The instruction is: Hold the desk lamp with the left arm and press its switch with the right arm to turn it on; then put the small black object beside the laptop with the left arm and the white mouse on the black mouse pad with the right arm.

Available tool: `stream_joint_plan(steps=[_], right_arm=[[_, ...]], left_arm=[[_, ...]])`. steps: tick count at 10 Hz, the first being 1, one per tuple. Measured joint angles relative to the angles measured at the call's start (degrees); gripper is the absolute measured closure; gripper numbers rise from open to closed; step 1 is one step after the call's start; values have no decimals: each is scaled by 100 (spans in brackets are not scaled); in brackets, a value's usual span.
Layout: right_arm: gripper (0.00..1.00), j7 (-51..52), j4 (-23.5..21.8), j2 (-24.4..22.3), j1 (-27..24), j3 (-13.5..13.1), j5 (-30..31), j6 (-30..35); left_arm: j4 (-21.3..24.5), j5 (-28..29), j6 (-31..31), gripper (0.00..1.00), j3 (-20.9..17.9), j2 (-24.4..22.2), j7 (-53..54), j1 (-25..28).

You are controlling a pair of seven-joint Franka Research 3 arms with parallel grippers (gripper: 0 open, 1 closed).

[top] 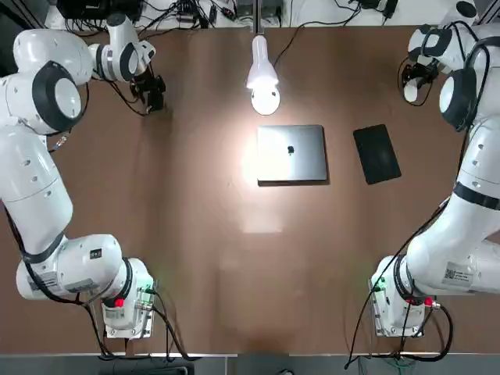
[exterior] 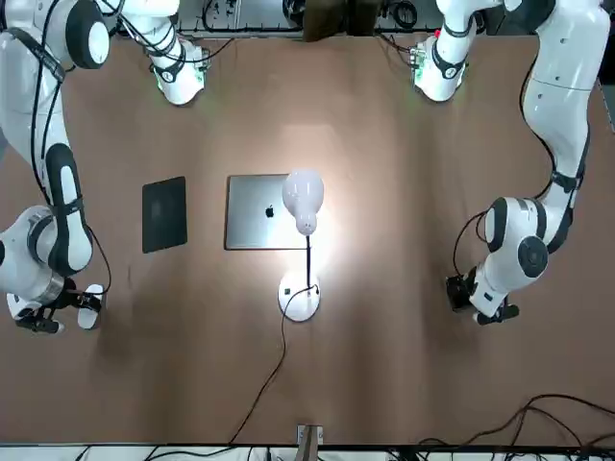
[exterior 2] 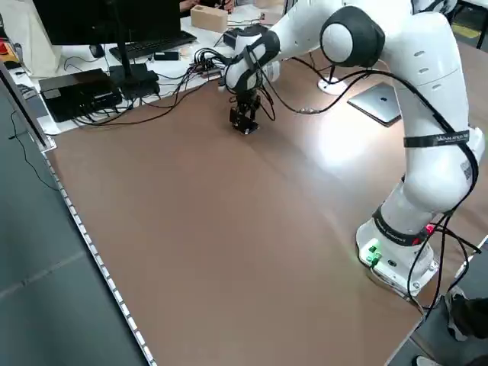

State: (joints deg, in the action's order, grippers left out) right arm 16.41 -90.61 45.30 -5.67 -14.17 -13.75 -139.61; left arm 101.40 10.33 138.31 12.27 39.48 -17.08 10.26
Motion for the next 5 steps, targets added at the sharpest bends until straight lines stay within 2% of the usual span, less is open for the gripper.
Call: stream_joint_plan(steps=[5], right_arm=[[29,5,-11,7,-14,-2,0,8]], left_arm=[[1,0,67,2,-5,78,0,-5]])
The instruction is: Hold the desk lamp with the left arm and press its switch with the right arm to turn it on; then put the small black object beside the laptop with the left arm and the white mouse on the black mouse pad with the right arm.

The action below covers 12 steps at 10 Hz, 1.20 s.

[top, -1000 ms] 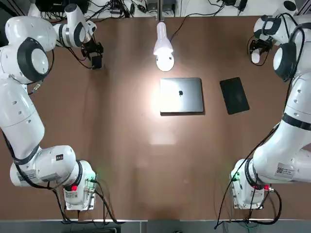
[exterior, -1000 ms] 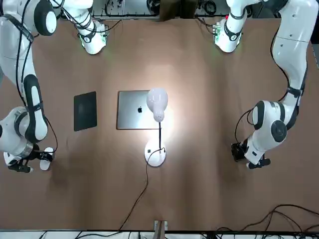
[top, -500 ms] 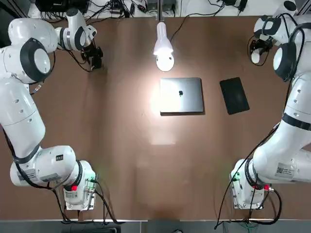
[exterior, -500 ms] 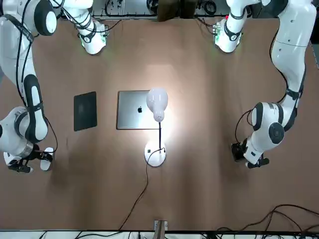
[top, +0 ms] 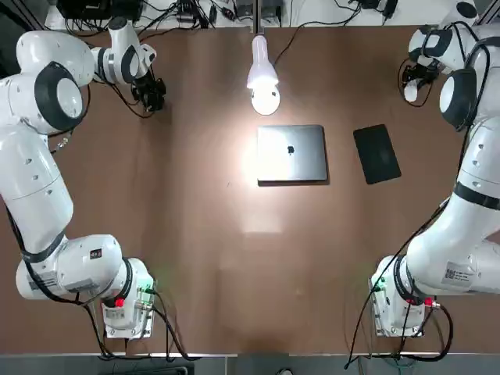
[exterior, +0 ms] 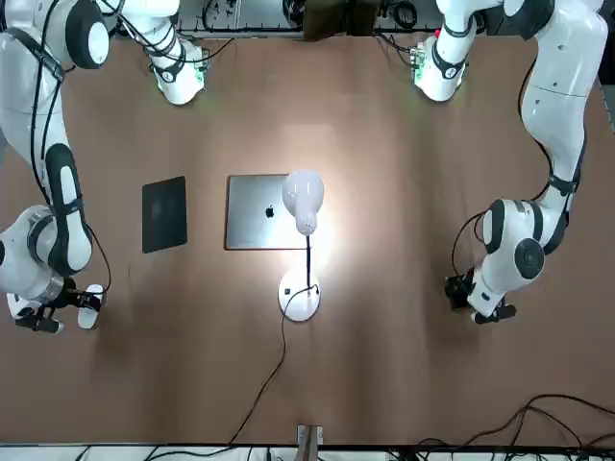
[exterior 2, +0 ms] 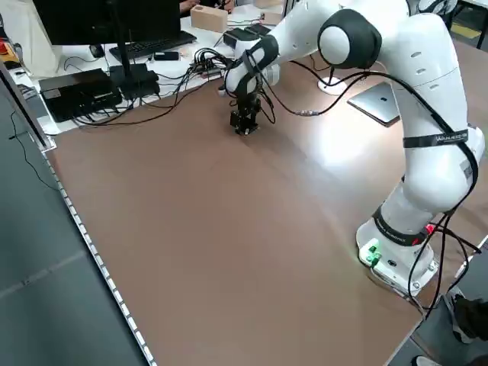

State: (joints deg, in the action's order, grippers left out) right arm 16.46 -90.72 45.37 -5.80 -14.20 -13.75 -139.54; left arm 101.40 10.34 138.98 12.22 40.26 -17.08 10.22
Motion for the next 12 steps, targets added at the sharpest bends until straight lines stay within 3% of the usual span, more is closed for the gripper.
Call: stream_joint_plan(steps=[1,2,5,7,9,12], right_arm=[[30,2,0,2,0,0,0,0],[33,2,0,3,0,0,0,0],[37,10,2,3,2,1,0,0],[37,13,11,-3,48,15,0,14],[37,2,50,-116,230,20,0,559],[37,-63,35,-845,594,18,-1,1762]], left_arm=[[-4,1,16,18,-1,-5,0,-4],[-5,2,13,21,-3,-34,0,-4],[22,3,27,21,66,-161,-53,-80],[384,4,-15,21,184,-639,-626,-526],[840,5,-44,21,365,-1084,-1545,-1210],[1178,6,-45,21,983,-1256,-2501,-1469]])
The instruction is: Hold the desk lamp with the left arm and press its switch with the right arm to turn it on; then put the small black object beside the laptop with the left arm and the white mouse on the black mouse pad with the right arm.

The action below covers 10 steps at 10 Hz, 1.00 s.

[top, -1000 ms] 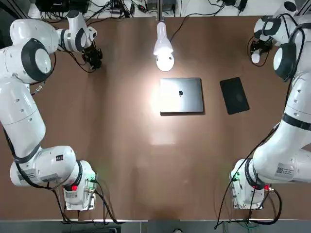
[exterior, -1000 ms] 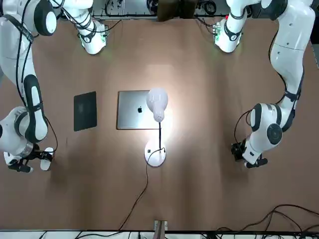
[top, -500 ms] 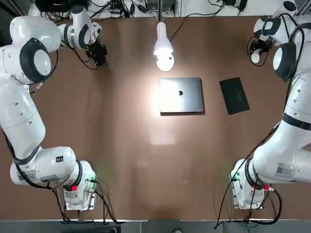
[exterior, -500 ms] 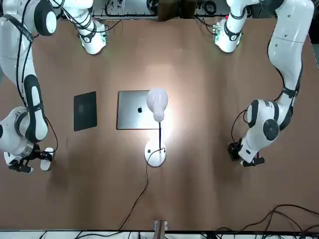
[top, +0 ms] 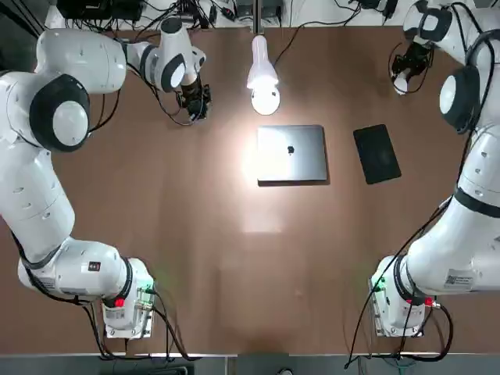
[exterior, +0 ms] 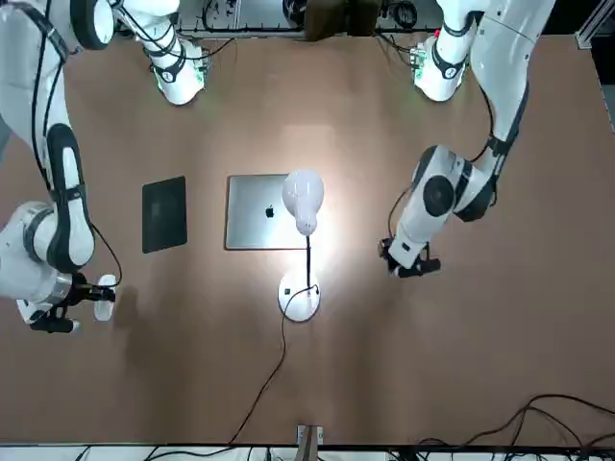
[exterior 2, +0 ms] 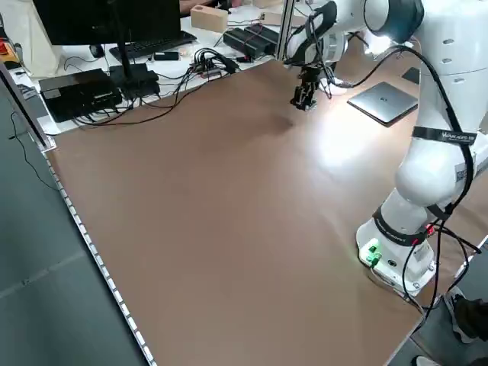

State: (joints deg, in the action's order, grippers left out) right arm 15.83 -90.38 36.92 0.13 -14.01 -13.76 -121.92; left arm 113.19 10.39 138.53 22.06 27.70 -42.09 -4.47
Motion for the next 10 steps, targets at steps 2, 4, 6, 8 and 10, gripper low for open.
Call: stream_joint_plan(steps=[2,4,6,8,10], right_arm=[[37,-8,-675,-745,329,6,-1,146],[37,-42,-1852,-1540,775,11,-1,-350],[37,-61,-3277,-2211,1053,14,-1,-1338],[37,-60,-4447,-2591,1122,15,-1,-2260],[37,-57,-5325,-2716,1123,15,0,-3142]], left_arm=[[120,0,1,21,128,35,-537,-421],[127,0,20,21,131,160,-767,-931],[78,0,52,21,125,275,-935,-1255],[27,0,60,21,120,350,-956,-1402],[-15,8,60,21,106,447,-1036,-1613]])
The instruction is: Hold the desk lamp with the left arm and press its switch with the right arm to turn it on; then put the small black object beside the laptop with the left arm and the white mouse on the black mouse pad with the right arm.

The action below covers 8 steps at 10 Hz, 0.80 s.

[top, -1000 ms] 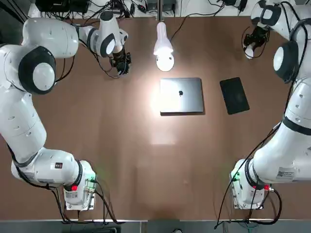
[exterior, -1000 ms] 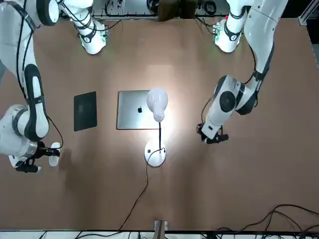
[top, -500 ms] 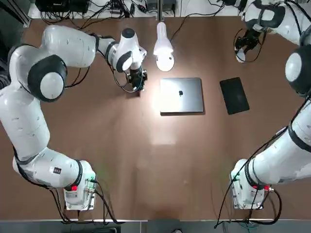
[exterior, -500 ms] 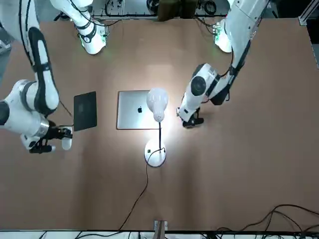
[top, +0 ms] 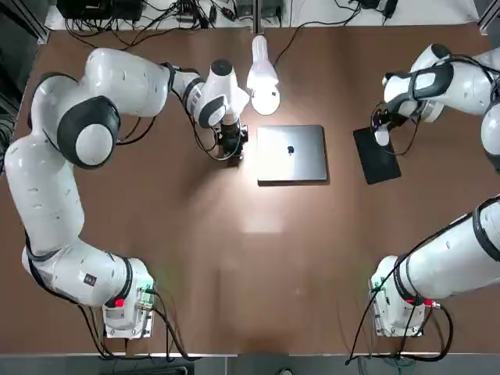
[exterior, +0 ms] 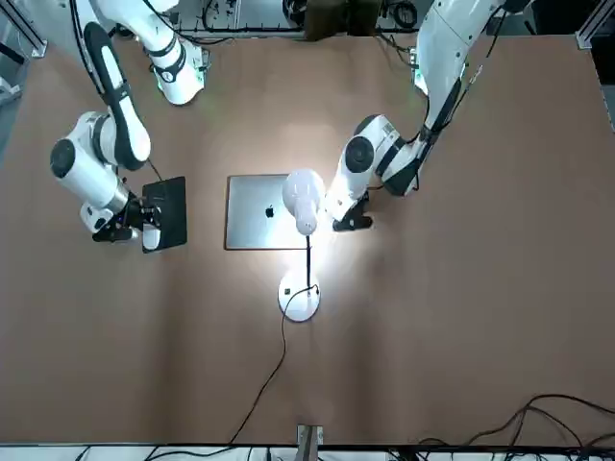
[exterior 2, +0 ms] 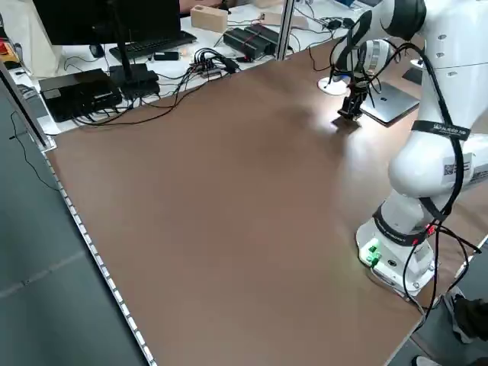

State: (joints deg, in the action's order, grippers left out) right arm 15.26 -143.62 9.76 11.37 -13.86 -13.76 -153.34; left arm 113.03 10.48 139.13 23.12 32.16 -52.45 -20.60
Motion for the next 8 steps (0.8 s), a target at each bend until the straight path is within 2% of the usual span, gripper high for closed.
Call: stream_joint_plan(steps=[2,4,5,6,8], right_arm=[[37,1,-435,-15,2,1,1,-465],[35,1,-557,-19,2,1,1,-519],[28,2,-558,-21,6,4,1,-539],[23,5,-557,-25,30,10,3,-575],[0,3,-488,-58,157,22,3,-676]], left_arm=[[-31,134,3,21,-21,105,-123,-127],[-220,245,7,21,-62,296,-152,-125],[-314,262,8,19,-77,379,-152,-119],[-357,270,8,13,-84,397,-152,-100],[-385,279,-8,0,-84,318,-152,-67]])
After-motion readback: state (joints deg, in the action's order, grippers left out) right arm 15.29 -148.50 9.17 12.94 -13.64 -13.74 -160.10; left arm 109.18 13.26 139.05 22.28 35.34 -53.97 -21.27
